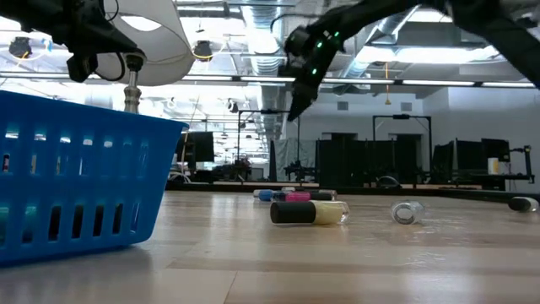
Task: Pick & Place Nail Polish
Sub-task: Put the top left white nail polish bottle in the blue bin
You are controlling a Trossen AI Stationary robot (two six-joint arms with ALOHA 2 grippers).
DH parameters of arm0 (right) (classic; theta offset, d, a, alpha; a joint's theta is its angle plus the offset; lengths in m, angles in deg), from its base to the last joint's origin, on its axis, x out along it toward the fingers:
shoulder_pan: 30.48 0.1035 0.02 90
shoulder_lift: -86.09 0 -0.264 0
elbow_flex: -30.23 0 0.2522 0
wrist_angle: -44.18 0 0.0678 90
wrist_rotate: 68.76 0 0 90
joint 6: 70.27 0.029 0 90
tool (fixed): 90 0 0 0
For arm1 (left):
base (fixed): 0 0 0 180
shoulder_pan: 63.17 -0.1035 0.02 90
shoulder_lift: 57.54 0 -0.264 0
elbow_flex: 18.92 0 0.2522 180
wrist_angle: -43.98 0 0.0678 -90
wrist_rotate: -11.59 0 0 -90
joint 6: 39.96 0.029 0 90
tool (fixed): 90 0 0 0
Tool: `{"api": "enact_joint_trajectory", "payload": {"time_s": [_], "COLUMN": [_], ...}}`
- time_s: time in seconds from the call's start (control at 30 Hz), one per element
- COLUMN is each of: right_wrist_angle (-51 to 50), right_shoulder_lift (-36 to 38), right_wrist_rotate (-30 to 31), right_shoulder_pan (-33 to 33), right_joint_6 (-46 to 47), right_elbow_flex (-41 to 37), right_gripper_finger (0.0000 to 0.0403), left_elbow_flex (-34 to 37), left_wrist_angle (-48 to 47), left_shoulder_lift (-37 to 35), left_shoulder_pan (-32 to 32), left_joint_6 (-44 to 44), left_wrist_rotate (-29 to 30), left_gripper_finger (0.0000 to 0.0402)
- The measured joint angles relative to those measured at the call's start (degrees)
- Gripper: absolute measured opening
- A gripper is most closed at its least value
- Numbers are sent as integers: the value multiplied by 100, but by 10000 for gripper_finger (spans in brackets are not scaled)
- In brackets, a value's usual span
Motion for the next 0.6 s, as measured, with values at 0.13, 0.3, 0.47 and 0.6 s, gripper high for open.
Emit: {"api": "enact_joint_trajectory", "payload": {"time_s": [0.13, 0.3, 0.47, 0.6], "right_wrist_angle": [-84, -459, -405, -378], "right_shoulder_lift": [-458, -943, -1189, -1347], "right_wrist_rotate": [-227, -300, -450, -463], "right_shoulder_pan": [9, -32, -140, -258], "right_joint_6": [-528, -1054, -1243, -1320], "right_elbow_flex": [78, 80, 84, 80], "right_gripper_finger": [234, 218, 200, 193], "left_elbow_flex": [0, 0, 0, 0], "left_wrist_angle": [2, 2, 3, 4], "left_shoulder_lift": [0, 0, 2, 2], "left_shoulder_pan": [0, -2, -2, -2], "left_joint_6": [-2, -2, -2, -2], "left_wrist_rotate": [0, -2, -3, -4], "left_gripper_finger": [1, 1, 1, 1]}}
